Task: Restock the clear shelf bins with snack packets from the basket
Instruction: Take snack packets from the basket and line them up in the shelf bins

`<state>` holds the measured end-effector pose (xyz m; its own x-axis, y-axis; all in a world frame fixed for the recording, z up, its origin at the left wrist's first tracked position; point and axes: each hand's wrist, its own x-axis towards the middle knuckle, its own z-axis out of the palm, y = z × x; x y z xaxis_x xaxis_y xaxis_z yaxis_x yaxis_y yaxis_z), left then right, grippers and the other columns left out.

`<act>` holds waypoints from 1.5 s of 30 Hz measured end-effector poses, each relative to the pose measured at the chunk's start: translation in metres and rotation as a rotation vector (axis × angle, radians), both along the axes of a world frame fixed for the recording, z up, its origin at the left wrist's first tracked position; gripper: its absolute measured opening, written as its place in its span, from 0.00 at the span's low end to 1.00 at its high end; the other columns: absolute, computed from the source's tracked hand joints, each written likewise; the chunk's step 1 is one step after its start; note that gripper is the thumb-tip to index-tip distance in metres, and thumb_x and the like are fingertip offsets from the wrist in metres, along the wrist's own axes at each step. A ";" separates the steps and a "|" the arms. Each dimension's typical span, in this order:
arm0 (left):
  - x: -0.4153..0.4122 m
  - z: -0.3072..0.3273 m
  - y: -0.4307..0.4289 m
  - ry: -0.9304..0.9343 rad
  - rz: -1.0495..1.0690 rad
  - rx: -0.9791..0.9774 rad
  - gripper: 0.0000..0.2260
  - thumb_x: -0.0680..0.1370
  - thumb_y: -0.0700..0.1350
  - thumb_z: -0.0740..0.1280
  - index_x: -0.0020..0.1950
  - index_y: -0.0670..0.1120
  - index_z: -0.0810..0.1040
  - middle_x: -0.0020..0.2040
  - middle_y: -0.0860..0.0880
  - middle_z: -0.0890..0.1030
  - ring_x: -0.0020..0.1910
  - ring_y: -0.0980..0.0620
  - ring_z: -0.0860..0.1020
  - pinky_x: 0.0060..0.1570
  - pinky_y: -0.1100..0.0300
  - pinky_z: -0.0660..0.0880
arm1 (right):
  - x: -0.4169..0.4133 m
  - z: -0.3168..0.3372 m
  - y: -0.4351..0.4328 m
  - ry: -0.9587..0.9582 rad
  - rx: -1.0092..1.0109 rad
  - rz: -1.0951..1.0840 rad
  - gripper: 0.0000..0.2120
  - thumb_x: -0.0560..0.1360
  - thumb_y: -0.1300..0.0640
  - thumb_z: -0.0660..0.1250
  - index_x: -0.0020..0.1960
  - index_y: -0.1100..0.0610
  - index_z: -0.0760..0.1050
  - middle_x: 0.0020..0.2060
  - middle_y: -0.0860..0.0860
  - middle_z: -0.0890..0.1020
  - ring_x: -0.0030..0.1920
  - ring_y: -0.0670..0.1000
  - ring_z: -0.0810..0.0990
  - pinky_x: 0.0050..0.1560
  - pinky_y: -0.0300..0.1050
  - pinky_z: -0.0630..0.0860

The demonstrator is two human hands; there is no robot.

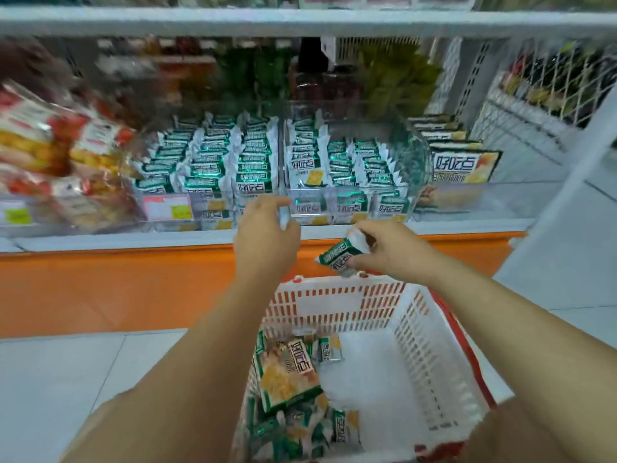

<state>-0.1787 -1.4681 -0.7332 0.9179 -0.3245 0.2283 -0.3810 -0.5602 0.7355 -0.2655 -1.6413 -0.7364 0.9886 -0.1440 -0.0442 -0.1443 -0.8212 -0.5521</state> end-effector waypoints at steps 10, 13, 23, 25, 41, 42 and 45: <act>0.034 0.006 0.000 0.020 0.019 0.221 0.26 0.78 0.45 0.62 0.75 0.51 0.61 0.78 0.47 0.54 0.75 0.42 0.52 0.71 0.43 0.56 | 0.071 0.038 0.003 -0.466 0.126 -0.204 0.18 0.75 0.55 0.69 0.60 0.50 0.65 0.46 0.52 0.74 0.39 0.57 0.76 0.40 0.52 0.73; 0.042 0.005 -0.003 0.056 0.005 0.239 0.26 0.79 0.47 0.62 0.76 0.52 0.60 0.78 0.50 0.51 0.76 0.43 0.50 0.71 0.43 0.55 | 0.099 0.039 -0.002 -0.500 0.146 -0.288 0.19 0.75 0.56 0.68 0.62 0.52 0.65 0.47 0.50 0.72 0.36 0.52 0.71 0.34 0.45 0.68; 0.053 -0.002 -0.013 0.113 0.032 0.232 0.25 0.78 0.49 0.64 0.74 0.54 0.63 0.78 0.54 0.46 0.76 0.43 0.49 0.71 0.40 0.56 | 0.161 0.014 -0.019 -0.267 -0.163 -0.223 0.13 0.72 0.54 0.73 0.55 0.50 0.76 0.50 0.51 0.70 0.51 0.55 0.74 0.56 0.49 0.73; 0.054 -0.002 -0.014 0.122 0.037 0.248 0.25 0.78 0.49 0.64 0.74 0.54 0.63 0.78 0.54 0.45 0.76 0.43 0.49 0.71 0.40 0.56 | 0.161 0.014 -0.021 -0.241 -0.190 -0.224 0.15 0.71 0.52 0.73 0.56 0.50 0.77 0.49 0.51 0.68 0.54 0.56 0.73 0.59 0.52 0.72; -0.022 -0.084 -0.023 0.000 0.138 0.140 0.16 0.76 0.41 0.62 0.63 0.51 0.74 0.62 0.48 0.70 0.61 0.45 0.70 0.61 0.49 0.68 | 0.005 -0.092 -0.001 -0.554 0.039 -0.335 0.08 0.76 0.66 0.63 0.51 0.59 0.79 0.45 0.48 0.77 0.45 0.49 0.76 0.47 0.42 0.75; -0.028 -0.102 -0.020 0.067 0.129 0.183 0.16 0.77 0.42 0.62 0.64 0.51 0.74 0.63 0.49 0.70 0.62 0.45 0.70 0.63 0.48 0.67 | -0.003 -0.116 -0.002 -0.441 0.047 -0.348 0.08 0.76 0.65 0.63 0.51 0.59 0.79 0.46 0.50 0.80 0.45 0.50 0.77 0.47 0.44 0.76; -0.045 -0.157 -0.005 0.273 0.094 0.332 0.16 0.77 0.43 0.61 0.65 0.52 0.72 0.66 0.49 0.69 0.63 0.47 0.70 0.64 0.46 0.68 | -0.025 -0.180 -0.007 -0.017 0.050 -0.352 0.10 0.76 0.63 0.62 0.55 0.58 0.78 0.51 0.54 0.81 0.48 0.53 0.78 0.50 0.43 0.74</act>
